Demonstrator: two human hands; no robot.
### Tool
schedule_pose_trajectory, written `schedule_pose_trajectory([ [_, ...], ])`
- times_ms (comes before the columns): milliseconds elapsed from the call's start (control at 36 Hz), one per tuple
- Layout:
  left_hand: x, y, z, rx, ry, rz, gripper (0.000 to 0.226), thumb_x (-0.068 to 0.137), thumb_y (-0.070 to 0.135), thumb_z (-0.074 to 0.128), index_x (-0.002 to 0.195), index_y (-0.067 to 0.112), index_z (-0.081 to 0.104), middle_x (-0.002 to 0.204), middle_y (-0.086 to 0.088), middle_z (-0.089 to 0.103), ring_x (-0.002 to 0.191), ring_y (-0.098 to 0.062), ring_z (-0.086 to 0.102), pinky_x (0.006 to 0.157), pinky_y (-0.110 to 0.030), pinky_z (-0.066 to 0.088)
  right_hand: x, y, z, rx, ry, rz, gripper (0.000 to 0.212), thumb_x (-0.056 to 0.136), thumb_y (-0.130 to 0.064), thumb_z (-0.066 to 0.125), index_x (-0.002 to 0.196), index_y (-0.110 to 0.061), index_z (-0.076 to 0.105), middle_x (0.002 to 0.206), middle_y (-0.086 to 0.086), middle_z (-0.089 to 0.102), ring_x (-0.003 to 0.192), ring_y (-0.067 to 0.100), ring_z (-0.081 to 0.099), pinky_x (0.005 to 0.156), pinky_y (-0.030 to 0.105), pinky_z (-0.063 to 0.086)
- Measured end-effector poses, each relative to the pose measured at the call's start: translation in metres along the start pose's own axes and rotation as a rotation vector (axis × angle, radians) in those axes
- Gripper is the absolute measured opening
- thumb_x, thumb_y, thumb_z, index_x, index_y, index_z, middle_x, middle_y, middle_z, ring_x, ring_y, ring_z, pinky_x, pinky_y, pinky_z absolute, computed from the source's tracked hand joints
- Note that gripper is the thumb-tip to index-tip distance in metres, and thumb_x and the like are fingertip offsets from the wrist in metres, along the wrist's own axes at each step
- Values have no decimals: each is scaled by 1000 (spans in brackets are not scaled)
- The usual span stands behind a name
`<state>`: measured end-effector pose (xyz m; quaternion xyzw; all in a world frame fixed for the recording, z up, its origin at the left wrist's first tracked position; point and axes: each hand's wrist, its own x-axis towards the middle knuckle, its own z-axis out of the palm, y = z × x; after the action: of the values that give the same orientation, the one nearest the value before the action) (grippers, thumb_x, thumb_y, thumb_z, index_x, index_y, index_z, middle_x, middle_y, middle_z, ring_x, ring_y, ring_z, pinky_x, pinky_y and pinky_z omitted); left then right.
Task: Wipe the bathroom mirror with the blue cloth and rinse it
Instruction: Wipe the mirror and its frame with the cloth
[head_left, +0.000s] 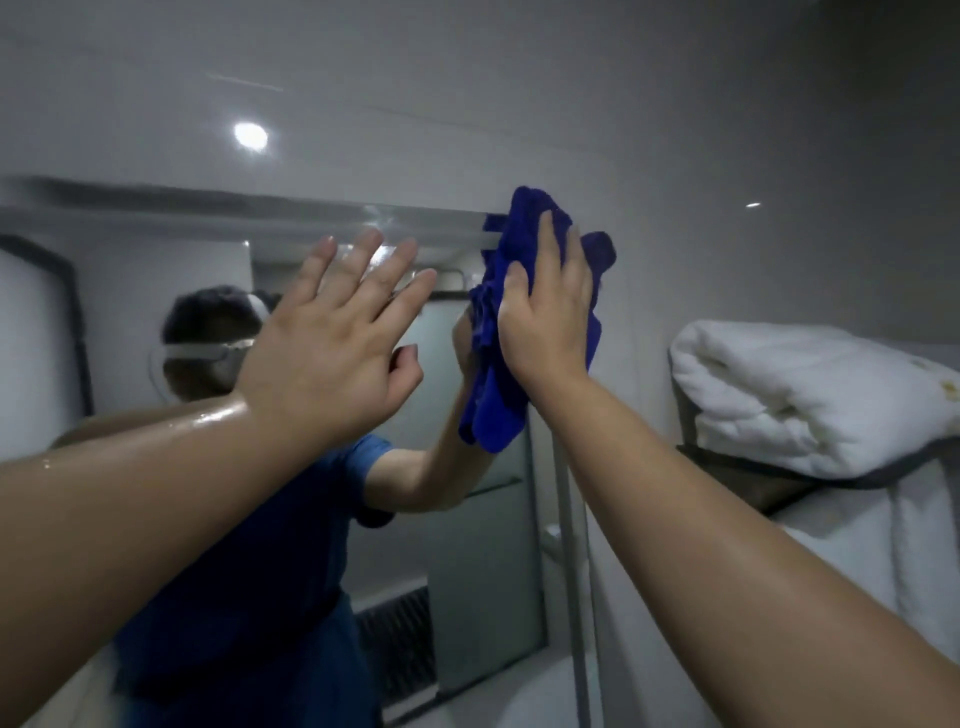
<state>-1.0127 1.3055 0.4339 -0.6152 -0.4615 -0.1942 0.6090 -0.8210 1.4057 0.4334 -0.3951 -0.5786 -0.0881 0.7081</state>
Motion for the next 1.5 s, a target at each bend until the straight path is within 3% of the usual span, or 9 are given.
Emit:
schedule_pose_trajectory([
  [167,-1,2,-2,-17,6,-16,70,103,48,37,165,19,29,174,-13,26,162,-35,20,132,-57,11,-77,26,5,-44,19,28,62,107,-39,44,168,-31,35,178,5,25,163,35,22,132,57,23],
  [306,-15,22,-2,-103,-23,-62,66,98,39,46,161,20,38,174,-10,26,162,-35,20,131,-60,9,-110,43,1,-113,-33,74,64,109,-41,37,169,-25,27,179,10,16,163,38,19,132,59,24],
  [472,-86,80,16,-149,-112,217,64,93,41,54,154,22,52,170,-10,38,159,-36,29,128,-61,19,-151,67,-3,-134,-80,236,70,108,-46,28,171,-18,18,178,17,17,162,39,20,132,58,23],
  [694,-127,97,48,-77,-64,280,74,99,41,49,167,18,31,176,-14,19,163,-41,15,128,-66,16,-273,126,-14,-238,-179,366,70,110,-45,26,170,-11,18,175,18,24,161,35,26,132,53,28],
  [889,-129,102,57,-55,-34,257,74,98,37,45,168,17,29,176,-16,15,163,-44,11,127,-69,15,-360,153,-18,-166,-184,755,66,112,-41,30,170,-9,20,173,15,31,159,32,33,130,49,33],
  [1083,-128,103,56,-55,-16,243,74,96,36,48,166,17,34,176,-15,19,162,-44,15,127,-69,16,-419,200,-10,-97,-150,1143,82,95,-67,13,153,-16,41,148,11,58,124,32,65,108,54,57],
  [1139,-128,104,57,-57,-24,247,76,95,37,48,167,17,32,176,-15,17,162,-44,13,126,-69,15,-427,208,-16,-91,-155,1278,73,102,-62,17,149,-13,46,140,15,62,115,34,68,103,52,58],
  [1278,-130,104,59,-67,-5,257,78,93,37,51,166,17,33,176,-15,18,162,-44,13,127,-69,13,-443,225,-24,-6,-150,1696,59,116,-43,24,159,-5,37,147,29,56,129,47,58,119,59,41],
  [1500,-130,104,57,-91,9,248,72,97,36,47,165,16,35,176,-16,19,162,-44,13,128,-68,11,-404,199,-14,-35,-108,1696,68,114,-51,29,171,-14,20,172,21,31,151,47,39,127,60,30],
])
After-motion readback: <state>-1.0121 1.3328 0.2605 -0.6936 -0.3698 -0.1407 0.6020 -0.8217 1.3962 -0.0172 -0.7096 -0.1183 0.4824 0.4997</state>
